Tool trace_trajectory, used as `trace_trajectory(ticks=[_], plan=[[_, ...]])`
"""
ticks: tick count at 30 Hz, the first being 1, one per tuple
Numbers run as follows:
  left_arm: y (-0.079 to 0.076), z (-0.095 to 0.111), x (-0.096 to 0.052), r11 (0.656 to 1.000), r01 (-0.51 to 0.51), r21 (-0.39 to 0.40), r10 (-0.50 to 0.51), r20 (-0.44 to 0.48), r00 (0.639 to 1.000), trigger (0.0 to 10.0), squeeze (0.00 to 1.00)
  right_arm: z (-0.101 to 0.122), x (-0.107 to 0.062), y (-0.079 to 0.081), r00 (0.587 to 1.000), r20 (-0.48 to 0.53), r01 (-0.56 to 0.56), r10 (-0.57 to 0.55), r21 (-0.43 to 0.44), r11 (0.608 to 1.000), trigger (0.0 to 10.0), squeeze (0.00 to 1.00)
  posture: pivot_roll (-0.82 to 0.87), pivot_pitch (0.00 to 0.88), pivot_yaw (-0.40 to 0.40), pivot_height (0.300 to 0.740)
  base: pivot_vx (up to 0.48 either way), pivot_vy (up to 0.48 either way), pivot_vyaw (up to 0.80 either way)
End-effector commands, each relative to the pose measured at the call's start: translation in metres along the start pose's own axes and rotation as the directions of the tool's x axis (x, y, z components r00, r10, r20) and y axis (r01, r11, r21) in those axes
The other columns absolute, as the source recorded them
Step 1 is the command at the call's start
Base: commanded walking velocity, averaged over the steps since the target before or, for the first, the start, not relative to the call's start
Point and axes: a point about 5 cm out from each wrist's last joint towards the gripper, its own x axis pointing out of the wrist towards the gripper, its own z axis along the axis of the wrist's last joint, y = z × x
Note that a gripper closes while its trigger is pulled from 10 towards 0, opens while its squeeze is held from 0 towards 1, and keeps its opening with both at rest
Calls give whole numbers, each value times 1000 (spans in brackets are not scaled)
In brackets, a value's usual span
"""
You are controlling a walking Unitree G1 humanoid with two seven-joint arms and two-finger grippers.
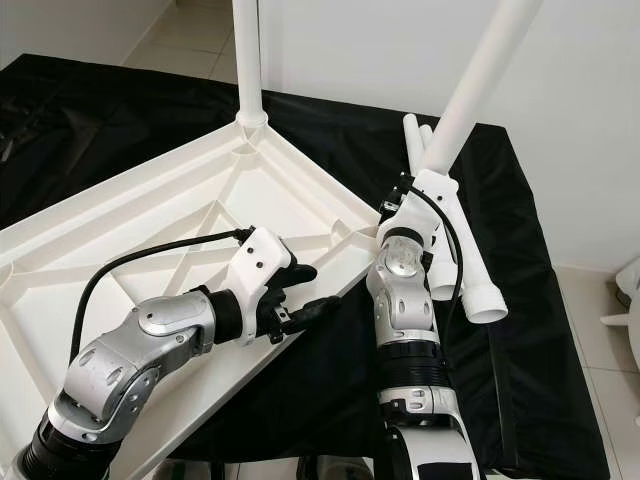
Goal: Building children table
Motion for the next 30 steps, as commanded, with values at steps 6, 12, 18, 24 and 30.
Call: trace_trajectory(ticks=[6,12,18,24,30], plan=[[-3,1,1,1000,-22,-2,22,6,1000,10000,0,-7,3,-4,993,-32,-116,116,1,993,10000,0,63,117,-81,740,0,0,0],[-3,1,1,1000,-20,-3,20,7,1000,10000,0,-3,6,-12,981,-6,-193,193,-6,981,10000,0,59,118,-80,740,0,0,0],[-3,1,1,1000,-19,-3,19,6,1000,10000,0,-2,8,-21,975,2,-221,221,-13,975,10000,1000,58,117,-78,740,0,0,0],[-3,1,1,1000,-17,-2,17,4,1000,10000,0,-2,6,-17,941,22,-337,338,-30,941,10000,0,62,114,-76,740,0,0,0],[-3,1,1,1000,-18,-3,18,2,1000,10000,0,-1,4,-17,884,32,-466,467,-32,884,10000,0,64,113,-72,740,0,0,0]])
